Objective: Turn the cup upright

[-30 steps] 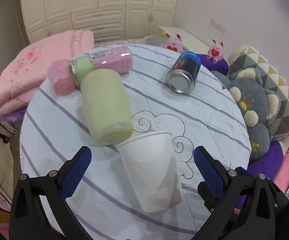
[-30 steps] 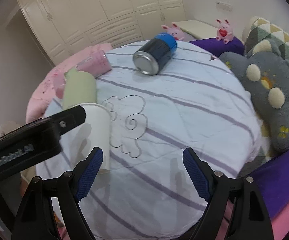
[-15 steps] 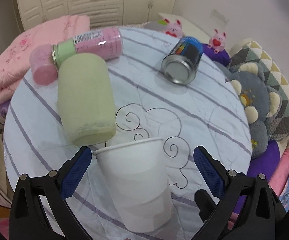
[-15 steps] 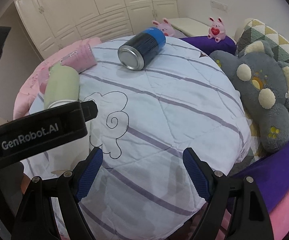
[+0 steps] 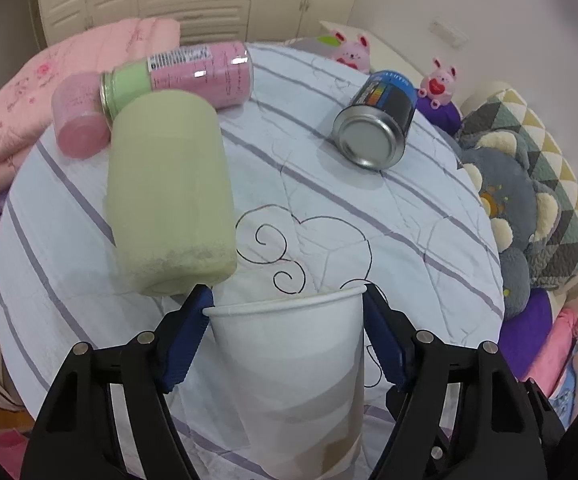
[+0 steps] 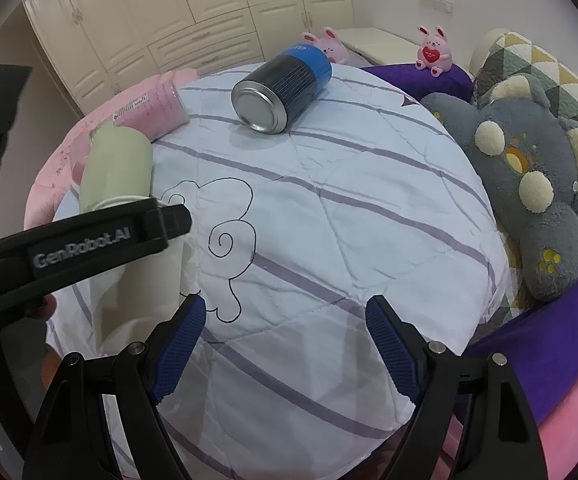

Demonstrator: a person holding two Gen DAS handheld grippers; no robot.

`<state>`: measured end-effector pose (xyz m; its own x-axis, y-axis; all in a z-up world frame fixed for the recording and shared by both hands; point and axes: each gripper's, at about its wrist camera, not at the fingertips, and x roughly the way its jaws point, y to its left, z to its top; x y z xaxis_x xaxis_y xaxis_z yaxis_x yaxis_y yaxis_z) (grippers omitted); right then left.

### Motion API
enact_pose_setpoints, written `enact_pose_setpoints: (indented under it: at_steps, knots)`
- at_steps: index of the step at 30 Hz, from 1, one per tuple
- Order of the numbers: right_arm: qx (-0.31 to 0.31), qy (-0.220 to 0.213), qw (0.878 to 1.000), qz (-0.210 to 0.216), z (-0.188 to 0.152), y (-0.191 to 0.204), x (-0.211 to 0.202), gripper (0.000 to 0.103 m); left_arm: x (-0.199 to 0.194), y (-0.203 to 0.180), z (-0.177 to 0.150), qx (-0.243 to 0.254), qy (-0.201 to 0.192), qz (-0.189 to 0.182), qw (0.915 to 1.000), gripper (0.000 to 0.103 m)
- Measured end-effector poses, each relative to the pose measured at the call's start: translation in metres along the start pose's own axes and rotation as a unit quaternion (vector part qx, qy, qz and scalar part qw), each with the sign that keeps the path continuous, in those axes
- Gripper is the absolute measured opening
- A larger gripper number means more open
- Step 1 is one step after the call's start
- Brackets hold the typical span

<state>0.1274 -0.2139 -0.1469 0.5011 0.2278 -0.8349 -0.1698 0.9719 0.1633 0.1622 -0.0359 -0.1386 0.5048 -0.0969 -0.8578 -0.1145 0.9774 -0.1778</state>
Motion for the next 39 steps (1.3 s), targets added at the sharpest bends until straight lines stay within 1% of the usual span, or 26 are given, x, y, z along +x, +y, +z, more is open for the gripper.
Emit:
enact_pose_setpoints:
  at_steps: [4, 7, 9, 14, 16, 23, 30, 31, 33, 35, 39]
  knots:
    - [-0.003, -0.001, 1.0, 0.003, 0.001, 0.003, 0.0, 0.084, -0.014, -0.003, 0.002, 0.014, -0.041, -0.006, 0.9991, 0.076]
    - [-0.005, -0.005, 1.0, 0.005, 0.001, 0.006, 0.0, 0.084, -0.025, -0.007, 0.003, 0.029, -0.074, -0.004, 0.9968, 0.076]
    - [-0.006, -0.007, 1.0, 0.003, 0.001, 0.008, 0.0, 0.084, -0.028, -0.011, 0.004, 0.04, -0.09, -0.002, 0.9951, 0.076]
    - [-0.001, -0.011, 1.0, -0.002, 0.003, 0.008, 0.001, 0.084, -0.037, -0.016, 0.003, 0.053, -0.124, -0.019, 0.9906, 0.075]
    - [0.002, -0.01, 1.0, -0.001, 0.004, 0.008, 0.002, 0.084, -0.033, -0.019, 0.004, 0.059, -0.122, -0.012, 0.9907, 0.075]
    - [0.005, -0.001, 1.0, 0.0, 0.005, 0.008, 0.007, 0.084, -0.029, -0.023, 0.001, 0.065, -0.124, -0.006, 0.9901, 0.075]
    - [0.012, 0.005, 1.0, -0.01, 0.005, 0.005, 0.009, 0.084, -0.029, -0.035, -0.005, 0.096, -0.128, 0.0, 0.9872, 0.077]
    - [0.014, 0.006, 1.0, -0.009, 0.005, 0.004, 0.009, 0.084, -0.028, -0.036, -0.006, 0.098, -0.124, -0.003, 0.9874, 0.079]
    - [0.017, 0.006, 1.0, -0.004, 0.004, 0.002, 0.009, 0.084, -0.027, -0.037, -0.007, 0.1, -0.119, -0.003, 0.9879, 0.092]
    - [0.022, 0.006, 1.0, 0.002, 0.004, 0.0, 0.008, 0.084, -0.029, -0.037, -0.008, 0.102, -0.122, -0.001, 0.9873, 0.097]
    - [0.023, 0.008, 1.0, 0.001, 0.003, -0.001, 0.009, 0.084, -0.032, -0.036, -0.009, 0.103, -0.121, -0.001, 0.9873, 0.097]
